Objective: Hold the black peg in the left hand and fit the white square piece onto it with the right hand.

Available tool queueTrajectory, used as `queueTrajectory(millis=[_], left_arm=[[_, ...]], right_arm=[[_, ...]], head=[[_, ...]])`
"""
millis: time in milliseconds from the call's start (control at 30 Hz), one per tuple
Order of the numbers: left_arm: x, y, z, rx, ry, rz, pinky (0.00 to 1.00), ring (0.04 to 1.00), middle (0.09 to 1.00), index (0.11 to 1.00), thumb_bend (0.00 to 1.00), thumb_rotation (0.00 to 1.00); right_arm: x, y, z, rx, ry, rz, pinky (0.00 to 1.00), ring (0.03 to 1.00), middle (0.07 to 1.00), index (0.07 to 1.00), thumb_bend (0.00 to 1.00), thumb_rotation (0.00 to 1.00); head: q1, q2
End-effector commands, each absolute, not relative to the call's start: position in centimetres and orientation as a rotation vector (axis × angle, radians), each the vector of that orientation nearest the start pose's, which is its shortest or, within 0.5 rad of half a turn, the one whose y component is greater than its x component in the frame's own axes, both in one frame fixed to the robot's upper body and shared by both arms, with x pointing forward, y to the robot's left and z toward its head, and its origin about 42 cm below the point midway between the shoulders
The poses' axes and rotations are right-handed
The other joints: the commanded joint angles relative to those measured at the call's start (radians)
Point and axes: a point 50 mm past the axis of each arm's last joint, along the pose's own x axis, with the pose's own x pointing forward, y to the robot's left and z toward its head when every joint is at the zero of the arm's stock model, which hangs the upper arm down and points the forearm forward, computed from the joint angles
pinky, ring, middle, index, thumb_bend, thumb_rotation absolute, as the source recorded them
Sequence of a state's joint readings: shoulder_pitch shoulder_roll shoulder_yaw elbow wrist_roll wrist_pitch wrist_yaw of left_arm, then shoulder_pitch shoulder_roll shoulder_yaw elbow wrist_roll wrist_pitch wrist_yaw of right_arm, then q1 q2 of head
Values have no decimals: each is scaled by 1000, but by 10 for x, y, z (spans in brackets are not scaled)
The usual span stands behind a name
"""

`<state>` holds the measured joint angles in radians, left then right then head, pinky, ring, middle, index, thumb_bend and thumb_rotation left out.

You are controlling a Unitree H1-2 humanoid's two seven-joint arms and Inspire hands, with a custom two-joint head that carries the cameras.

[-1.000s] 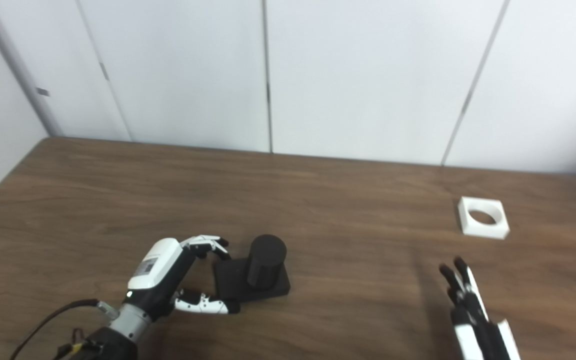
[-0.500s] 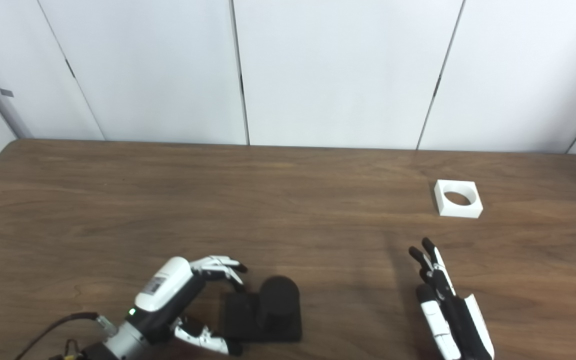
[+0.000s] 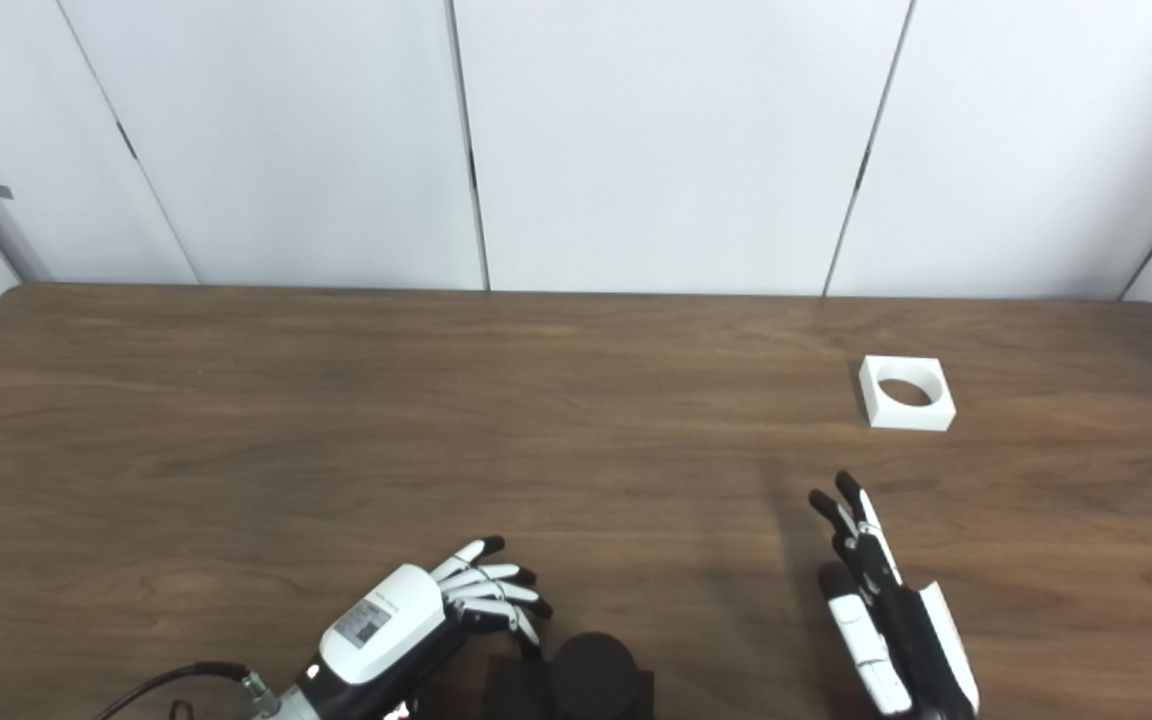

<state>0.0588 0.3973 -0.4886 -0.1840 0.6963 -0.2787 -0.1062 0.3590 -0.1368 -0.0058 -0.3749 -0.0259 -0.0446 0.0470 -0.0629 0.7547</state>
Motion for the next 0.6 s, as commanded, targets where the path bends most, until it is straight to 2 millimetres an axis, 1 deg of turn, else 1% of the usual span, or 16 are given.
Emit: queueTrajectory(millis=[0, 133, 233, 300, 567], left_arm=[[206, 191, 89, 1032, -285, -845, 992, 875, 775, 485, 521, 51], [207, 194, 86, 1045, -240, -844, 931, 866, 777, 486, 520, 48], [207, 196, 86, 1059, -229, -820, 938, 869, 781, 486, 520, 48], [207, 196, 86, 1062, -234, -797, 932, 863, 779, 486, 519, 47], [209, 198, 88, 1068, -270, -719, 907, 857, 776, 486, 519, 46]], right_arm=[[169, -251, 138, -143, -129, -12, 1000, 992, 941, 1000, 568, 919], [169, -251, 138, -144, -127, -14, 1000, 996, 940, 1000, 578, 925], [168, -251, 139, -132, -119, -12, 1000, 1000, 945, 1000, 587, 926], [168, -251, 140, -133, -116, -14, 1000, 1000, 946, 1000, 588, 934], [169, -249, 140, -135, -128, -10, 1000, 1000, 945, 1000, 583, 928]], head=[[-1, 1], [-4, 4], [-4, 4], [-11, 11], [-27, 15]])
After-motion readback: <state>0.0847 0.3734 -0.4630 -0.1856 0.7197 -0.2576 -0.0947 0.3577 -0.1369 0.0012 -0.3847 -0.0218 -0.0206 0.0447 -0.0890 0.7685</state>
